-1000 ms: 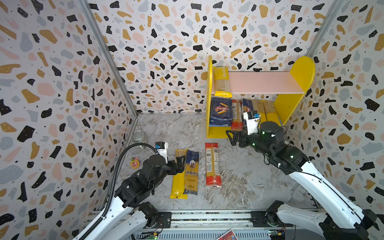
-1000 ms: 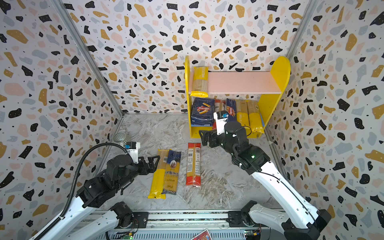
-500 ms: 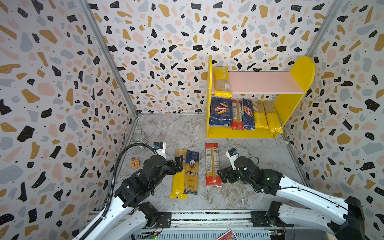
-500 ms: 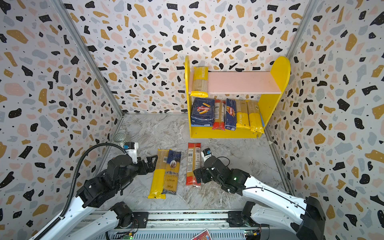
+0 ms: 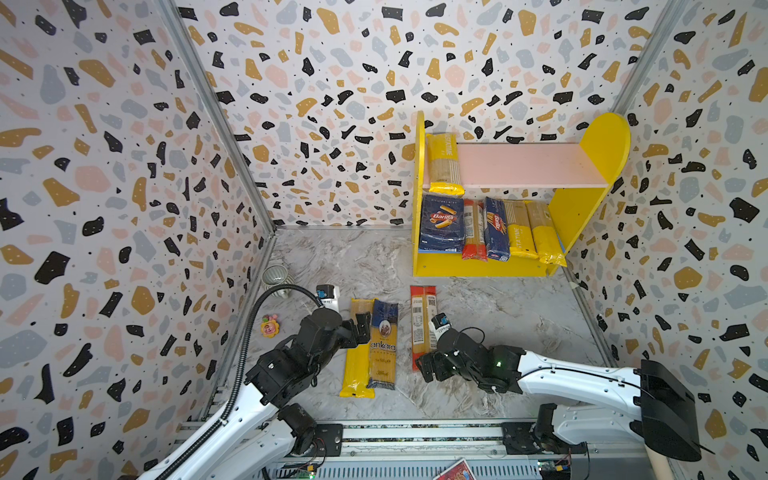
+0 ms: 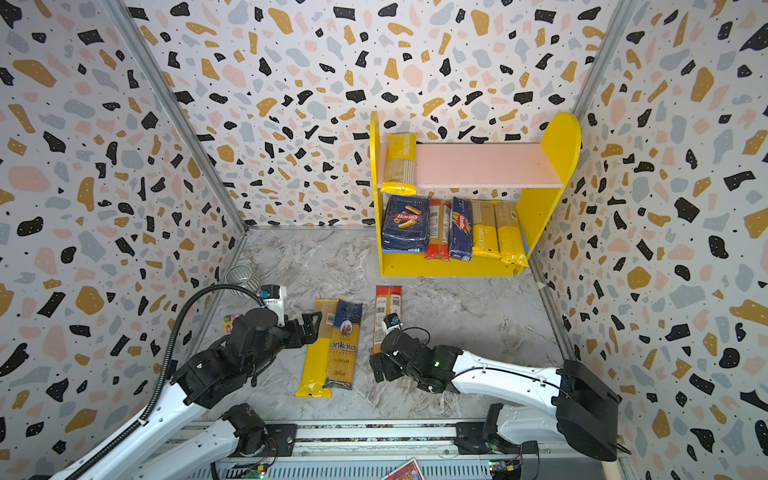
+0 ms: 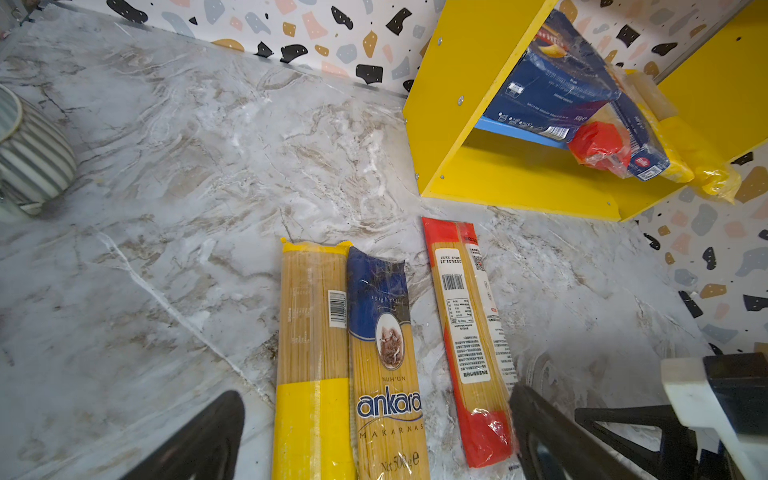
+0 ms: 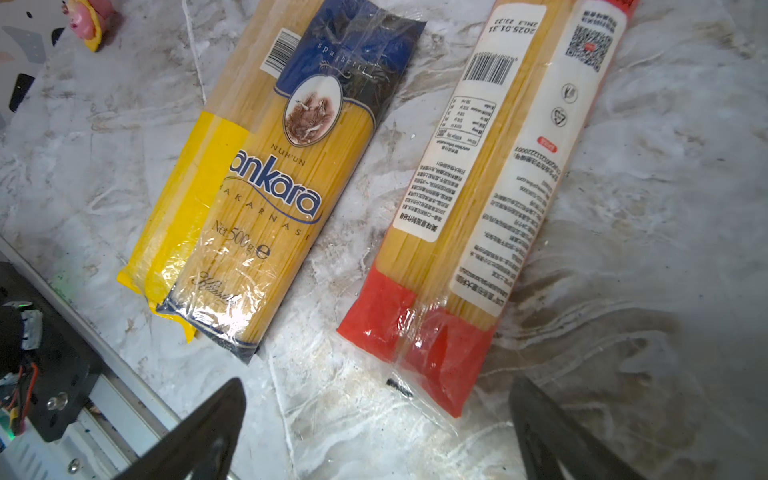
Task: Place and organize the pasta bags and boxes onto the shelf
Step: 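Lower the right gripper onto the red-topped spaghetti bag and close it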
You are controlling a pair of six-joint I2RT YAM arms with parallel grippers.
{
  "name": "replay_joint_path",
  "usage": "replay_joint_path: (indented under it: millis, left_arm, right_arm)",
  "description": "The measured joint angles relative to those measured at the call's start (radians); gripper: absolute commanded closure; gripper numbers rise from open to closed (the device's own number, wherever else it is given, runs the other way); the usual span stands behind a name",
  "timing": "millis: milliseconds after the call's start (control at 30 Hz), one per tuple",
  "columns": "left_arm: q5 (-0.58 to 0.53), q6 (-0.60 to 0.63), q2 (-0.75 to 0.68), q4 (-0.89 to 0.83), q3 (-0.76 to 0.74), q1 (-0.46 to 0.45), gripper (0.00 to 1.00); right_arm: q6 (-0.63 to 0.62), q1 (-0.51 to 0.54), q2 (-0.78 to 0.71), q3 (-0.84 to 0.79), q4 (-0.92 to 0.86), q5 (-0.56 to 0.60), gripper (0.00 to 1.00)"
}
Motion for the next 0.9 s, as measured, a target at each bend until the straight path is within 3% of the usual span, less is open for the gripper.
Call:
replay_joint_path:
  millis: [900]
  left_arm:
    - [-0.014,-0.082,-0.109,0.056,-0.140,0.001,0.01]
  right_arm:
    - [0.026,0.002,0.201,0.060,0.091,-0.030,0.01]
